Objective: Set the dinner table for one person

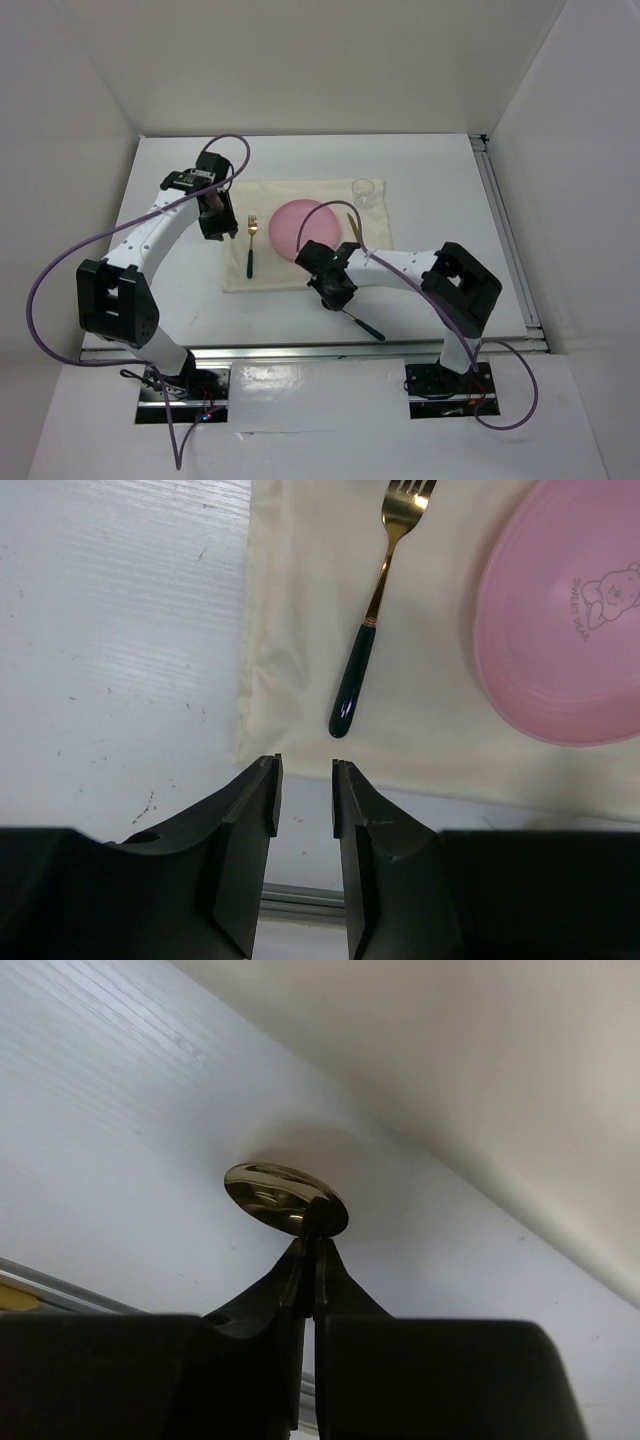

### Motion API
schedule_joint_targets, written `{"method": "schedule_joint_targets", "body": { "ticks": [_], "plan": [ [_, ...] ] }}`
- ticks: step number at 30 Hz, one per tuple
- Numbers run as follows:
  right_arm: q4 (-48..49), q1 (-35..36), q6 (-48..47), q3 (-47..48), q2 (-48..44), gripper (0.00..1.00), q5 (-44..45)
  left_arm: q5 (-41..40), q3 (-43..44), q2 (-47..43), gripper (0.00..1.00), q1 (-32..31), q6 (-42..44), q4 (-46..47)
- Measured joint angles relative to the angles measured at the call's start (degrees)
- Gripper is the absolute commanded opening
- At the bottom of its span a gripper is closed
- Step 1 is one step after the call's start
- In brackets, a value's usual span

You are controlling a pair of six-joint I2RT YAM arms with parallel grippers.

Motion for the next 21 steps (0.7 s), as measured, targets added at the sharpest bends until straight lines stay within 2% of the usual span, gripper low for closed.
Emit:
{"method": "schedule_joint_targets", "body": {
  "ticks": [14, 18, 21],
  "plan": [
    [7.6, -1.3, -4.2, 4.0, -4.0, 0.00, 0.7, 0.0, 0.0, 0.0, 0.44, 0.0, 0.0, -0.1],
    [7.8, -6.4, -3.1, 4.1, -5.3, 0.00, 0.0, 0.0, 0.0, 0.0, 0.44, 0.0, 0.0, -0.1],
    [8.0, -12.9, -1.7, 4.1, -7.1, 0.00, -1.2, 0.0, 0.0, 0.0, 0.44, 0.0, 0.0, -0.1]
  ]
}}
